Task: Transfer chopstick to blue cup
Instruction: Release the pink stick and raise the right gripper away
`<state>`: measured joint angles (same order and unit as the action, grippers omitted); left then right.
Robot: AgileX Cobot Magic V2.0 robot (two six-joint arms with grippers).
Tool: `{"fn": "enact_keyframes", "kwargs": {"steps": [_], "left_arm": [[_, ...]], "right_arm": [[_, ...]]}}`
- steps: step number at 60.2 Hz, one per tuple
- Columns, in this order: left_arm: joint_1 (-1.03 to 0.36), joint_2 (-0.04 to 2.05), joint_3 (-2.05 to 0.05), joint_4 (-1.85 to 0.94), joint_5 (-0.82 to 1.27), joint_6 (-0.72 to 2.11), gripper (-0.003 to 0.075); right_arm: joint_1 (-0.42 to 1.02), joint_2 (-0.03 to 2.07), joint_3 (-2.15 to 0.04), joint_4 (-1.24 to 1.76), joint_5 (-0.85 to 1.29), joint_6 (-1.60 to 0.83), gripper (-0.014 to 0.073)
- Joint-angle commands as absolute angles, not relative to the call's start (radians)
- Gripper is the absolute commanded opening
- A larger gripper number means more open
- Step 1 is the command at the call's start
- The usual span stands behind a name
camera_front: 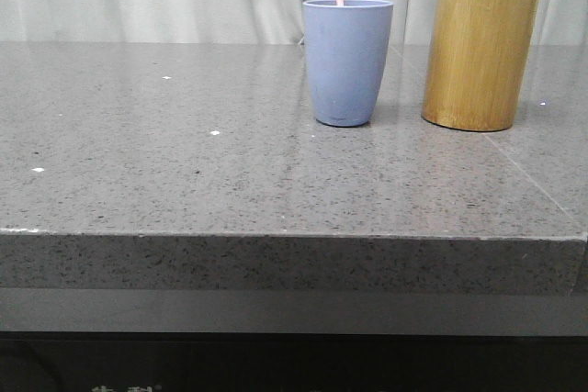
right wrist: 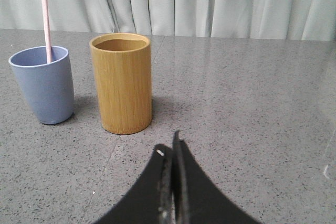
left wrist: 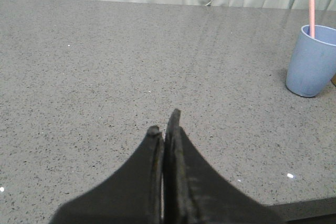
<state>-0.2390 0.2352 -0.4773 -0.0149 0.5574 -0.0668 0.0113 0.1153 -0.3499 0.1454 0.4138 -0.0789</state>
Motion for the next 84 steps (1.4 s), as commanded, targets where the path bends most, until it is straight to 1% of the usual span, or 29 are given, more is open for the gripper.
{"fn": "enact_keyframes", "kwargs": {"steps": [1, 47, 54, 62, 75, 84], "left_arm": [[-0.237, 0.245, -0.505, -0.023, 0.480, -0.076, -0.0019], [-0.237, 0.245, -0.503, -0.023, 0.461, -0.076, -0.0019], [-0.230, 0.202, -0.447, -0.023, 0.377, -0.076, -0.0019], [-0.183, 0.110, -0.350, -0.034, 0.295, -0.076, -0.0019], [-0.090, -0.028, -0.213, -0.050, 0.288, -0.076, -0.0019], [-0.046, -0.031, -0.136, -0.050, 0.283, -0.076, -0.0019]], "right_arm": [[0.006, 0.127, -0.371, 0.154, 0.325, -0.081, -0.0069], [0.007, 0.126, -0.371, 0.154, 0.325, -0.081, -0.0069], [0.007, 0.126, -0.371, 0.154, 0.325, -0.081, -0.0069], [0.007, 0.126, -0.371, 0.154, 0.325, -0.081, -0.0069], [0.007, 0.126, -0.371, 0.154, 0.325, -0.081, -0.0069], [0.007, 0.126, -0.371, 0.154, 0.326, -0.081, -0.0069]]}}
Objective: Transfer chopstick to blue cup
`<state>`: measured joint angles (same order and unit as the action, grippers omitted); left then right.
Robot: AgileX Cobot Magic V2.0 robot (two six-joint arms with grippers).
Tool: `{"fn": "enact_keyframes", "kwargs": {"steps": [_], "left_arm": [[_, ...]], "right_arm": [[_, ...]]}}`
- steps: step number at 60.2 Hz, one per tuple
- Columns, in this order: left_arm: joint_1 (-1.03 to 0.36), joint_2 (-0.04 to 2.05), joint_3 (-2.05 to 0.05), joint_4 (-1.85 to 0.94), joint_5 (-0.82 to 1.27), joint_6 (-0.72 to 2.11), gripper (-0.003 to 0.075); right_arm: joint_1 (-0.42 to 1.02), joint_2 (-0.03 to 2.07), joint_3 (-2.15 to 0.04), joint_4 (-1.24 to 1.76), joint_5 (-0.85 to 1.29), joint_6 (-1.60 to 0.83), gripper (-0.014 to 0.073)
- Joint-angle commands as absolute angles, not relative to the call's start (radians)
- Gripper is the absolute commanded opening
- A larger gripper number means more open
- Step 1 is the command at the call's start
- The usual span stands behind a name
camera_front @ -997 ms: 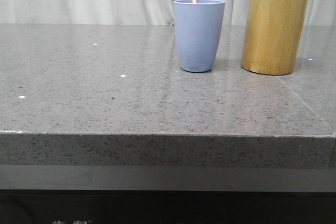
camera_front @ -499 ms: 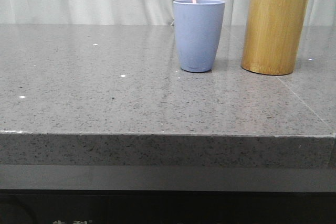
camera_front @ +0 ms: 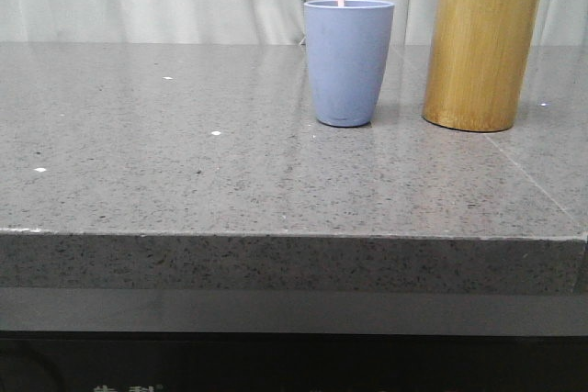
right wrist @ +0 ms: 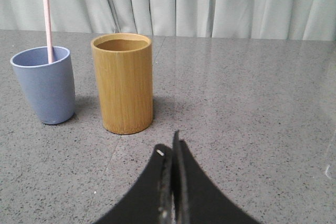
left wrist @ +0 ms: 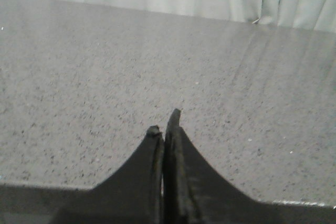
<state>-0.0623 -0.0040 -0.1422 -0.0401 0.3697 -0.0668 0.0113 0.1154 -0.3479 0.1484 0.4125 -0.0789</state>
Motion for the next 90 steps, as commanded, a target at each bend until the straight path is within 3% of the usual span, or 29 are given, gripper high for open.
{"fn": "enact_keyframes", "kwargs": {"steps": [1, 17, 90], "left_arm": [[-0.046, -0.031, -0.129, -0.050, 0.277, -0.076, -0.0019], [-0.040, -0.031, 0.012, -0.050, 0.171, -0.076, -0.0019], [-0.038, -0.031, 0.007, -0.050, 0.157, -0.076, -0.0019]], "right_arm": [[0.007, 0.126, -0.371, 0.154, 0.326, -0.081, -0.0069], [0.007, 0.126, -0.371, 0.154, 0.326, -0.081, -0.0069], [0.007, 0.126, -0.369, 0.154, 0.325, -0.081, -0.0069]]}}
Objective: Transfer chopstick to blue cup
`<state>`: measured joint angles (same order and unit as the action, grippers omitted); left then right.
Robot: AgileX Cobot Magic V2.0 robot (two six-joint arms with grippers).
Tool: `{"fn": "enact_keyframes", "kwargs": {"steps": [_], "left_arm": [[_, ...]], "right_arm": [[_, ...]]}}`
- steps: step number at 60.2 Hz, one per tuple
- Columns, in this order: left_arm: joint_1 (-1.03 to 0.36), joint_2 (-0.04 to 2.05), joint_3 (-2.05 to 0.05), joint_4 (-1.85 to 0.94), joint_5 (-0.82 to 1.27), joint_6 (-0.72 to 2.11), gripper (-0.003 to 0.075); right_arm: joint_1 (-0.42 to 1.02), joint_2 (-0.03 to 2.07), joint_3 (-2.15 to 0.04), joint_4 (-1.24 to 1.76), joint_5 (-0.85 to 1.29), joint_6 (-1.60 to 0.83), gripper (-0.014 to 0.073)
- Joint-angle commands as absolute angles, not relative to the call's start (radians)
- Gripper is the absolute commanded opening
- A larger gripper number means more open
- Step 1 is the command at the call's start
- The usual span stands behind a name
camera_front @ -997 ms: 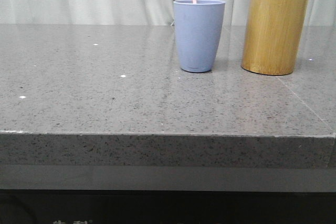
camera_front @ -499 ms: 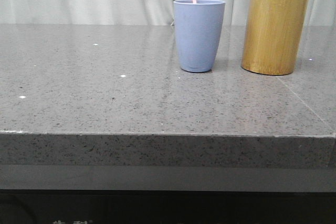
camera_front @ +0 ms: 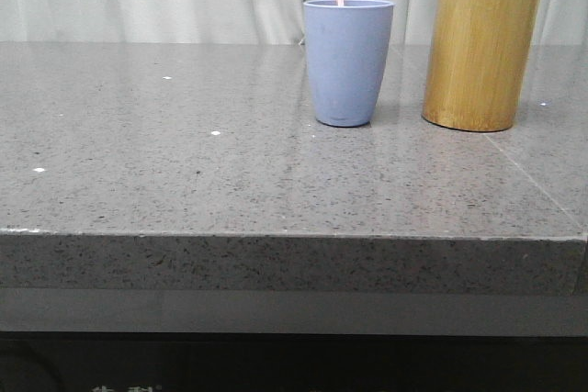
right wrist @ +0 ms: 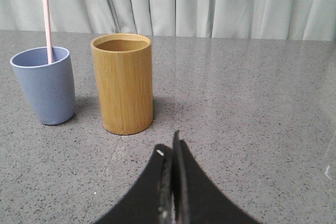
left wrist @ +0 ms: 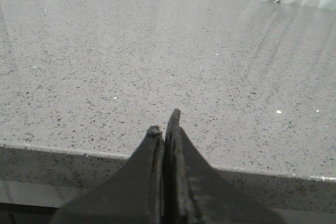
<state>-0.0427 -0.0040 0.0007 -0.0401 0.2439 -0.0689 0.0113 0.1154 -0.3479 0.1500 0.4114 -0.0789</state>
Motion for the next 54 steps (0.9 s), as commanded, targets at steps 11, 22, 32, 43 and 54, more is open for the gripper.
{"fn": "enact_keyframes", "kwargs": {"steps": [11, 22, 32, 43, 54], "left_arm": [[-0.038, -0.031, 0.007, -0.050, 0.157, -0.076, -0.0019], [-0.038, -0.031, 0.007, -0.050, 0.157, -0.076, -0.0019], [-0.038, -0.031, 0.007, -0.050, 0.157, -0.076, -0.0019], [-0.038, -0.029, 0.007, -0.050, 0.157, -0.076, -0.0019], [-0.038, -0.029, 0.007, -0.050, 0.157, -0.076, -0.0019]], "right_arm": [[0.008, 0.126, -0.273, 0.153, 0.213, -0.081, -0.0069], [0.032, 0.073, -0.096, 0.153, 0.112, -0.081, -0.0069], [0.031, -0.024, 0.010, 0.153, 0.114, -0.081, -0.0069], [0.030, -0.031, 0.023, 0.156, 0.137, -0.081, -0.0069], [0.030, -0.031, 0.023, 0.156, 0.137, -0.081, -0.0069]]}}
